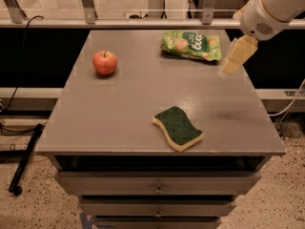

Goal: Move green rice chip bag near apple

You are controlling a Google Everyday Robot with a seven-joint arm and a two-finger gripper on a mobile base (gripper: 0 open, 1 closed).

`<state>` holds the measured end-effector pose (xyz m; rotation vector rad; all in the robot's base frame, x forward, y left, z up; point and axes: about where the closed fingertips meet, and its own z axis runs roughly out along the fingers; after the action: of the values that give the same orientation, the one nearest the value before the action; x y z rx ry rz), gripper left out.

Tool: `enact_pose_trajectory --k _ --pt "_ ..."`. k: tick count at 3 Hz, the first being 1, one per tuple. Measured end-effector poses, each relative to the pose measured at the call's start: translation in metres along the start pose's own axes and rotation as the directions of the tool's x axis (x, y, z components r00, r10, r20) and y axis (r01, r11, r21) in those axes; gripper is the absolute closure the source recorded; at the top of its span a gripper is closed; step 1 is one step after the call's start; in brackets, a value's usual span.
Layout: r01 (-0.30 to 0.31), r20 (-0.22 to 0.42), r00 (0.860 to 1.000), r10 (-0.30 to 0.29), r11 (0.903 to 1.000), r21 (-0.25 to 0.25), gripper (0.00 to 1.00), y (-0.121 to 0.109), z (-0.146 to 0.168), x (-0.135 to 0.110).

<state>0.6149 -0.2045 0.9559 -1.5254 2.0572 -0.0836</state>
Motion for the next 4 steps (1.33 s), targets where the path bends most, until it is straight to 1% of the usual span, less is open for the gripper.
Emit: enact_pose_trajectory --k 1,2,3,4 --pt "-0.019 0.062 0.998 0.018 0.9997 0.015 0.00 -0.042 0.045 -0.026" --pt "-0.067 0.135 0.989 0.065 0.9978 0.004 0.00 -0.073 0.086 -0.050" --pt "-0.128 0.177 0.976 0.127 0.9918 -0.010 0.00 -0.095 0.122 -0.064" --pt "-0.221 0.174 0.959 0.224 0.9746 -0.035 0.00 -0.109 0.170 -0.069"
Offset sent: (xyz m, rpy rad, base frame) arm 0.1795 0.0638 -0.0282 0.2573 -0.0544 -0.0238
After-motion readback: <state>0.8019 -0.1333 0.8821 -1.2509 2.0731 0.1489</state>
